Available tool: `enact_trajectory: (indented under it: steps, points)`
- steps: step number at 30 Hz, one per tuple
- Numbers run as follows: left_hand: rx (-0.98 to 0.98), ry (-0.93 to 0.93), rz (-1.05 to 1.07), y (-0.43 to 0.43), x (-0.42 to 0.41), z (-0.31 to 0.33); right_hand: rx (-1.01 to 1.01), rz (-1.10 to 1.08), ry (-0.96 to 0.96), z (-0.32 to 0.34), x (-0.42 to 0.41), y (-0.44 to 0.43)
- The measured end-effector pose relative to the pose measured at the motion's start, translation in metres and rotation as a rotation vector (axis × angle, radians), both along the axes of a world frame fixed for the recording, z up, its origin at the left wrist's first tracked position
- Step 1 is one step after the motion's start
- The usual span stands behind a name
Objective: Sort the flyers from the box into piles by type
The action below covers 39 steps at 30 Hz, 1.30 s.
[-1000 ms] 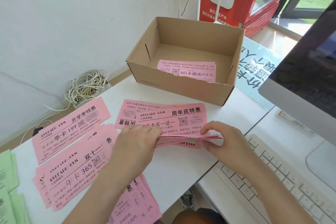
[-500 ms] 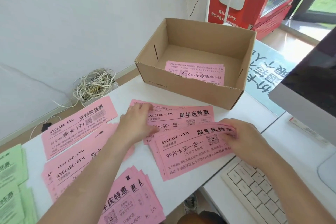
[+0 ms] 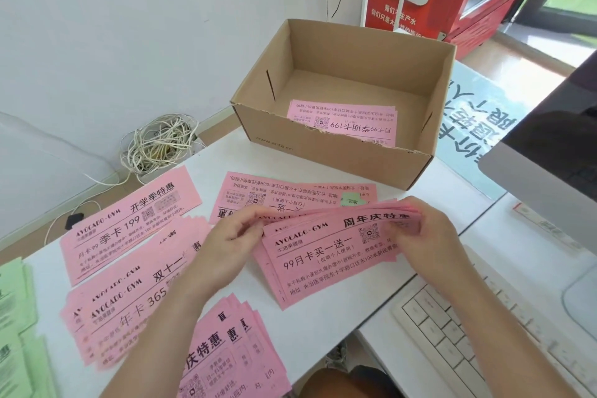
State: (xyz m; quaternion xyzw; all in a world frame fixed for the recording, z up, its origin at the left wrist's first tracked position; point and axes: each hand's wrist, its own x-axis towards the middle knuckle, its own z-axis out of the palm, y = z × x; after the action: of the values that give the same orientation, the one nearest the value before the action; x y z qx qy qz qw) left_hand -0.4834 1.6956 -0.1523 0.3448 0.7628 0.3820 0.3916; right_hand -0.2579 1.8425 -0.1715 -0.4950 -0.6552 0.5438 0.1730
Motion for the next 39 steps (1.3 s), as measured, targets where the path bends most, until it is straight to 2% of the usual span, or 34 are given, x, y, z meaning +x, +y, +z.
enact_trajectory:
  steps: [2, 4, 8, 12, 17, 19, 24, 29, 33, 36, 39]
  points:
    - [0.055, -0.228, 0.026, -0.009, 0.009, 0.009, 0.043, -0.004, 0.022, 0.003, 0.001, -0.001]
    - [0.111, -0.296, 0.069, -0.015, 0.017, 0.010, 0.064, -0.028, 0.052, 0.007, 0.002, -0.004]
    - [0.127, -0.023, 0.256, -0.020, 0.041, -0.006, 0.111, -0.006, 0.101, 0.007, 0.007, -0.013]
    - [0.221, 0.088, 0.300, -0.024, 0.052, -0.013, 0.250, 0.046, 0.127, 0.002, 0.008, -0.020]
    - [0.380, 0.255, 0.243, -0.025, 0.055, -0.001, 0.728, 0.080, 0.093, -0.001, 0.012, -0.028]
    - [0.368, 0.261, 0.246, -0.024, 0.053, 0.001, 0.822, 0.113, 0.051, -0.004, 0.013, -0.028]
    - [0.286, 0.202, 0.277, -0.030, 0.054, -0.008, 0.688, 0.102, 0.061, -0.008, 0.016, -0.034]
    - [0.247, -0.005, 0.346, -0.038, 0.057, -0.016, 0.523, -0.020, 0.164, -0.004, 0.015, -0.040]
    - [0.182, -0.035, 0.313, -0.035, 0.059, -0.017, 0.182, -0.115, 0.264, 0.006, 0.007, -0.043]
    - [0.111, -0.065, 0.333, -0.029, 0.067, -0.022, 0.039, -0.069, 0.206, 0.006, 0.002, -0.045]
    - [0.103, -0.047, 0.366, -0.025, 0.072, -0.022, 0.103, -0.046, 0.093, 0.009, -0.002, -0.048]
